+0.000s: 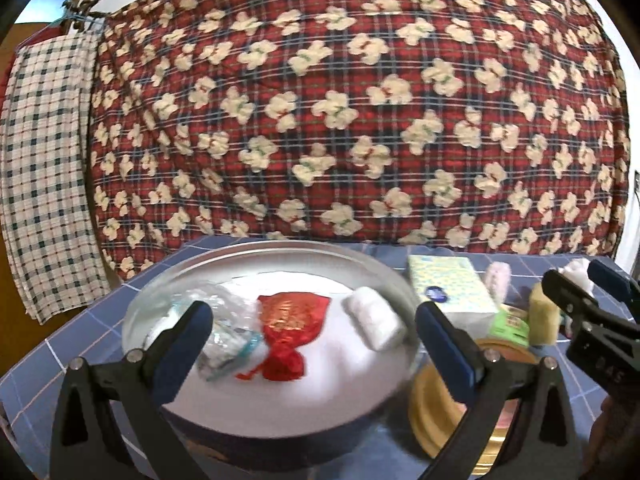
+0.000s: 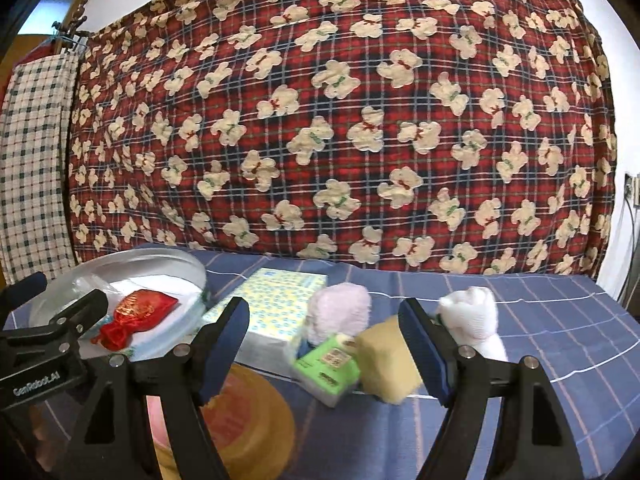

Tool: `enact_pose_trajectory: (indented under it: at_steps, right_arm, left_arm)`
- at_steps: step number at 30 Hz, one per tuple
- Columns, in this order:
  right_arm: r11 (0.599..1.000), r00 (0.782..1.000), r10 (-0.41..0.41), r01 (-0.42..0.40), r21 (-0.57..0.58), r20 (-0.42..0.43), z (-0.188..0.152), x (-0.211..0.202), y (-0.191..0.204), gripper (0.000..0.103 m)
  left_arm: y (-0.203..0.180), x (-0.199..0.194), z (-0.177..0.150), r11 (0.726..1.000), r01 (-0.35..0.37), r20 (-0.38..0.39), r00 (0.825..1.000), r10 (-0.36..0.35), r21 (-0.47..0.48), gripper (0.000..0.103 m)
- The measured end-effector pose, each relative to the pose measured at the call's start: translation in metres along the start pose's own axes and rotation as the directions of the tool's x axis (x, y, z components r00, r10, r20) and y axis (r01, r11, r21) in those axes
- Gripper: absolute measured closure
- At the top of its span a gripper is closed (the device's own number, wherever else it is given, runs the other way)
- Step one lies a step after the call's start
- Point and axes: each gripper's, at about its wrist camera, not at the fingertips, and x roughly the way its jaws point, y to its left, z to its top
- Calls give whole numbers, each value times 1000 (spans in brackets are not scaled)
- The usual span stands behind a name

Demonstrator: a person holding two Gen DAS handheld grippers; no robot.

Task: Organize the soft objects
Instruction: 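Lower the white gauze roll into the tin and open the right gripper, then grasp the white knitted gauze sock with the right gripper and lift it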

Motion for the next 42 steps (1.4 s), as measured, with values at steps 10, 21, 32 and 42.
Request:
enact_pose_trajectory:
  at_steps: [10,21,32,42]
  right_arm:
    - [992,994,-109,111,52,-28,-4,-4,-69,24]
    - [978,980,-150,167,129,-130,-9,7,-136,24]
    - [993,957,-53,81,87,-285,-14,47,-153,24]
    - [989,922,101,-53,137,-374,-16,86,-162,31]
  left_arm:
    - [-36,-12,-3,996,83,4,997,-83,15,0]
    - [-80,-22,-7,981,187,-20,982,-187,50,0]
    - [-131,-35,-11,951,290,-49,957,-287,104,0]
    - [-145,-31,-12,948,297,-80,954,-289,113,0]
